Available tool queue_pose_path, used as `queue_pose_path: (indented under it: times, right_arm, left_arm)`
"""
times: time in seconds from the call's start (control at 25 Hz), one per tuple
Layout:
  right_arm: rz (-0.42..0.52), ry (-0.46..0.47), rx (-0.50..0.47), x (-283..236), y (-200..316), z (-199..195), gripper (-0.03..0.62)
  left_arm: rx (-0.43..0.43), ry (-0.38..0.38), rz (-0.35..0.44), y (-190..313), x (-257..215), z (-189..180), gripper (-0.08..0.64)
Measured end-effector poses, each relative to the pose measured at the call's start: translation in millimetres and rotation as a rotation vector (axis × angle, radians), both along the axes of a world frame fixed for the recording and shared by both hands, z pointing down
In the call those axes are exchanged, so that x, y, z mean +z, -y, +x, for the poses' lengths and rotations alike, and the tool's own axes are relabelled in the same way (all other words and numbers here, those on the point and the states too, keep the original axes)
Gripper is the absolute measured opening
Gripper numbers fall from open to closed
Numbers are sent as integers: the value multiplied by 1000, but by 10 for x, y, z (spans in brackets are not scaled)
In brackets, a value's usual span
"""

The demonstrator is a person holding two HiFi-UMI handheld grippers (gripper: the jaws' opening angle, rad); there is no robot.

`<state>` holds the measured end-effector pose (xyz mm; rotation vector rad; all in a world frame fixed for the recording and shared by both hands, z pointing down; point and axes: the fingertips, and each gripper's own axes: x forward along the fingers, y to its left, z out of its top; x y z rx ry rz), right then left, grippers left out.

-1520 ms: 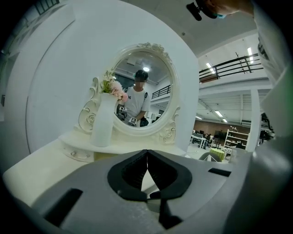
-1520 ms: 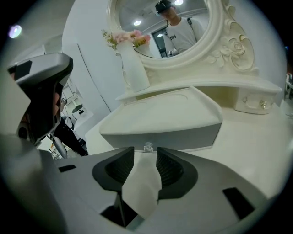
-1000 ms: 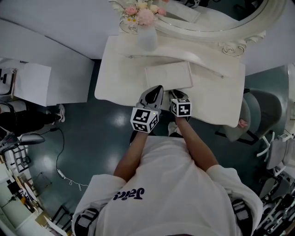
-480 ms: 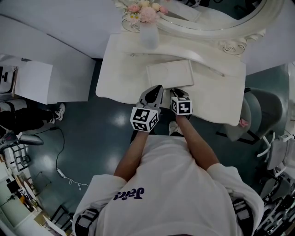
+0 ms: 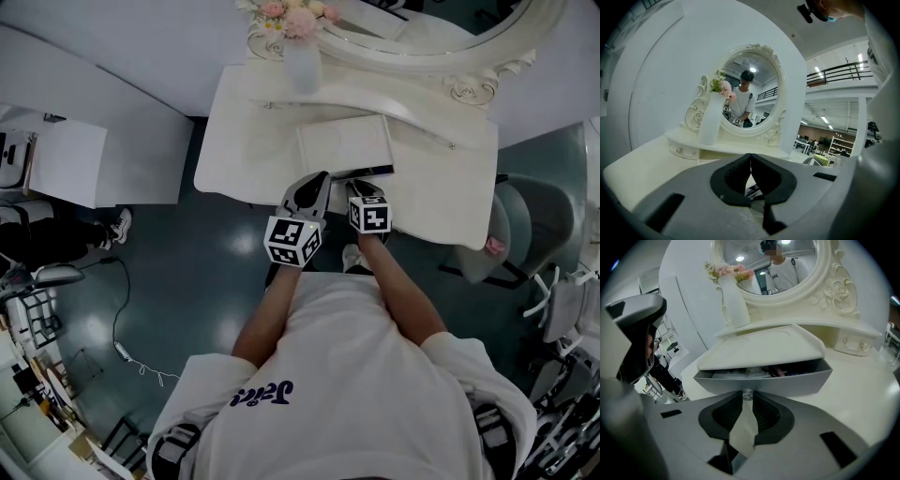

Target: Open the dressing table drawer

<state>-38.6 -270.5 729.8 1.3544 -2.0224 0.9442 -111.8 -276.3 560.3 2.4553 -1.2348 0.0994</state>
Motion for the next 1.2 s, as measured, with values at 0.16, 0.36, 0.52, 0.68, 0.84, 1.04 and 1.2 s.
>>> queue_pose_path:
  times: [0.16,0.36,0.52,0.68,0.84,1.04,1.2]
  right_arm:
    - [-2,2,-1,-1,-91,9,72]
    - [1,5,-3,-2,-195,28,72]
    - [1,4,-10,-3,-264,46,72]
    - [-2,5,-14,3,-357,65,72]
    - [-5,2,-26,-2,-435,65,72]
    - [-17,-37,-71,15,-552,73,72]
    - [-27,-35,-81,33,-638,88,71]
  left_arm:
    - [3,-3,-1,-64,11,15,15]
    - [8,-3,-1,-150,18,54,15]
    - [10,-4,3,-211,10,107,15]
    - [11,-3,6,-266,4,135,15]
    - [8,-6,8,-294,-3,161,15]
    - [22,-12,7,-347,20,277,15]
    - [24,-14,6,-376,27,328,15]
